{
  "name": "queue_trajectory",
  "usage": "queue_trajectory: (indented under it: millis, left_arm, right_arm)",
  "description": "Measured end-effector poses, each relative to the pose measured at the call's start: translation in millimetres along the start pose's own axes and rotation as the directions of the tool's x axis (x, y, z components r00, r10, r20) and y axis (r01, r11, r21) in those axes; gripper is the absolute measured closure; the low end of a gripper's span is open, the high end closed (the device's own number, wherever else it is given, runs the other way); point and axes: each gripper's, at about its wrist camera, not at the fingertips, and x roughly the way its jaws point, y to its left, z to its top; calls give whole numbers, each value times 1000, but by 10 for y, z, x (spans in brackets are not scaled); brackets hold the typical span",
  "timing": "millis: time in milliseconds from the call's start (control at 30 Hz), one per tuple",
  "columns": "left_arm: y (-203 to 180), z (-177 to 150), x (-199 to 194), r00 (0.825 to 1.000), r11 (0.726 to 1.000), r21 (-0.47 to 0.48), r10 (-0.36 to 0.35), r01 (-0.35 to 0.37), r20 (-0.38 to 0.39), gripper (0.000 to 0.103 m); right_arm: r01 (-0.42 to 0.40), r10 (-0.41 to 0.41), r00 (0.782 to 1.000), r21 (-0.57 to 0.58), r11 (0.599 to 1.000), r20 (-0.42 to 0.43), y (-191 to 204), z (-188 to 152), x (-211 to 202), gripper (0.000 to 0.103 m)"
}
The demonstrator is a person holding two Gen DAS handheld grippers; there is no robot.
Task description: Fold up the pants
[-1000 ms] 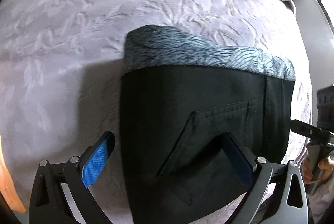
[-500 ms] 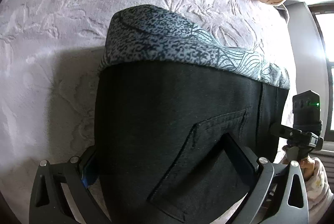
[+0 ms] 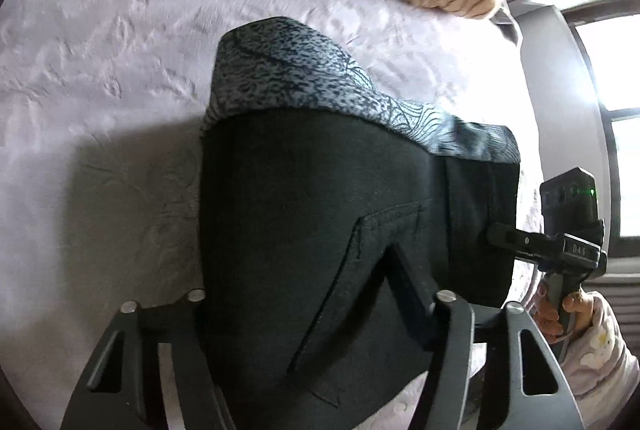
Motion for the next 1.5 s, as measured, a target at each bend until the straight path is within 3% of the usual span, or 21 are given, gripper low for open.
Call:
queue_trajectory:
  millis: [167, 333, 467, 667, 733, 833, 900, 967, 1033, 1100, 1167, 1267, 1367, 1433, 1500]
  left_arm:
    - [-79, -153, -437, 999, 999, 51, -3, 1, 46, 40]
    - [146, -450, -910, 998, 998, 61, 7, -10, 63, 40]
    - [358, -708, -1127, 998, 998, 46, 31, -33, 54, 40]
    - [844, -1093, -1069, 998, 998, -40, 55, -55, 2, 40]
    - [1059, -1180, -869, 996, 995, -75, 69, -73, -53, 38]
    - [1330, -1259, -652, 988, 984, -136, 96, -112, -125, 22]
    - [1368, -1278, -724, 988, 983, -138, 106, -122, -114, 21]
    - [1306, -1269, -932, 978, 976, -78, 198, -203, -63, 21]
    - [1258, -1234, -1114, 966, 965, -39, 258, -259, -7, 21]
    - [1205, -1183, -1348, 957, 959, -17, 283, -282, 64, 21]
    - [1119, -1116, -1502, 957, 963, 2, 266, -268, 118, 22]
    - [919, -1006, -1575, 967, 977, 48, 200, -209, 157, 22]
    - [743, -978, -1397, 978, 981, 94, 157, -171, 137, 22]
    - [689, -919, -1187, 972, 974, 94, 193, -206, 131, 22]
    - [792, -906, -993, 954, 960, 46, 268, -276, 132, 22]
  right_arm:
    - [-47, 48, 999, -47, 998, 18, 342, -216, -155, 51]
    - [-82, 84, 996, -67, 994, 20, 657, -504, -142, 51]
    - [-96, 96, 995, -75, 993, -9, 929, -800, 122, 51]
    - [-119, 119, 993, 7, 993, -22, 905, -1132, 637, 51]
    - [-90, 91, 995, 35, 995, -37, 851, -1185, 811, 51]
    - [44, -37, 996, 87, 995, -80, 703, -1220, 1073, 48]
    - [95, -88, 992, 83, 992, -90, 724, -1262, 1085, 42]
    - [154, -150, 986, 47, 987, -79, 820, -1273, 980, 35]
    - [216, -215, 974, 10, 976, -66, 913, -1248, 889, 35]
    - [275, -275, 961, -13, 961, -35, 1020, -1183, 792, 42]
    - [264, -264, 964, -39, 964, 23, 1177, -1119, 669, 75]
    - [218, -210, 973, -82, 972, 94, 1376, -1047, 537, 77]
    - [230, -216, 971, -139, 963, 106, 1643, -945, 669, 77]
    - [292, -279, 955, -161, 943, 102, 1723, -862, 851, 77]
    - [371, -360, 928, -174, 912, 95, 1640, -889, 964, 77]
